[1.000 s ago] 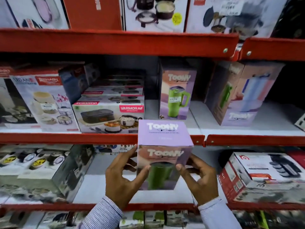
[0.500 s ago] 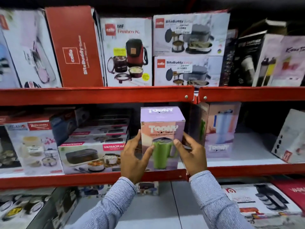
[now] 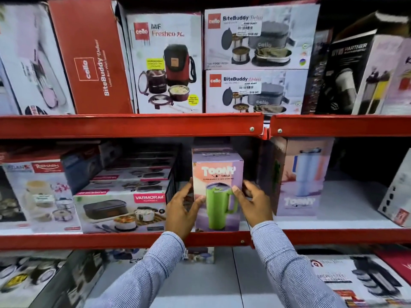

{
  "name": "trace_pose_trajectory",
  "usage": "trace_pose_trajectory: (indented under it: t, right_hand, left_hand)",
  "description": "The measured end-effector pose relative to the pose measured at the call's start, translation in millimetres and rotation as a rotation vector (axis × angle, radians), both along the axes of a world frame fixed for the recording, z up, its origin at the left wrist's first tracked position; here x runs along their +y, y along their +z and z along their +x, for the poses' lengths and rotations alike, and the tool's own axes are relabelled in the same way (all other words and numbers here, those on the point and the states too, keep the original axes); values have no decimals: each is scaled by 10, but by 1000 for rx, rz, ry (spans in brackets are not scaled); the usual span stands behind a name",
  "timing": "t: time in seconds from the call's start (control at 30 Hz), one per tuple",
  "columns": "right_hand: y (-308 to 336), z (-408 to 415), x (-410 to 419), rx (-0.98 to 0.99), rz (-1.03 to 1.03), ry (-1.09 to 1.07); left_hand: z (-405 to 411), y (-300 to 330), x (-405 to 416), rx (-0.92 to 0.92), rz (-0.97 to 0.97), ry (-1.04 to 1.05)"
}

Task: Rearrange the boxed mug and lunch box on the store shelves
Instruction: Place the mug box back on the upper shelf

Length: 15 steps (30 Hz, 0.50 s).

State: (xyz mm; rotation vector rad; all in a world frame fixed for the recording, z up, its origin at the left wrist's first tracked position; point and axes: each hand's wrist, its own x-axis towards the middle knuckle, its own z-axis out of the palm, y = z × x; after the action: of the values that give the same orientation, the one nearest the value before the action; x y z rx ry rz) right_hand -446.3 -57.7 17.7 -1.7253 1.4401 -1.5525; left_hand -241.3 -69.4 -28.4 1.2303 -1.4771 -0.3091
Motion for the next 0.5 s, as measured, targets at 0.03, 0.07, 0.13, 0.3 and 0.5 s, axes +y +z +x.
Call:
trace_pose_trajectory:
  t: [0.03, 0.07, 0.13, 0.3, 0.5]
  right_hand:
    - [-36, -6, -4, -1, -5, 1]
    - [-68, -12, -9, -1, -8, 3]
    - [-91, -11, -7, 0, -5, 1]
    - [-120, -8, -25, -8, -3, 9]
    - [-131, 41, -26, -45, 5, 41]
  left_hand:
    - [-4, -12, 6, -2, -5, 1]
    - [-5, -17, 9, 5, -8, 2]
    - [-16, -8, 22, 12, -11, 4]
    - [-38, -11, 40, 47, 2, -7]
    - [9, -24, 53, 82, 18, -23]
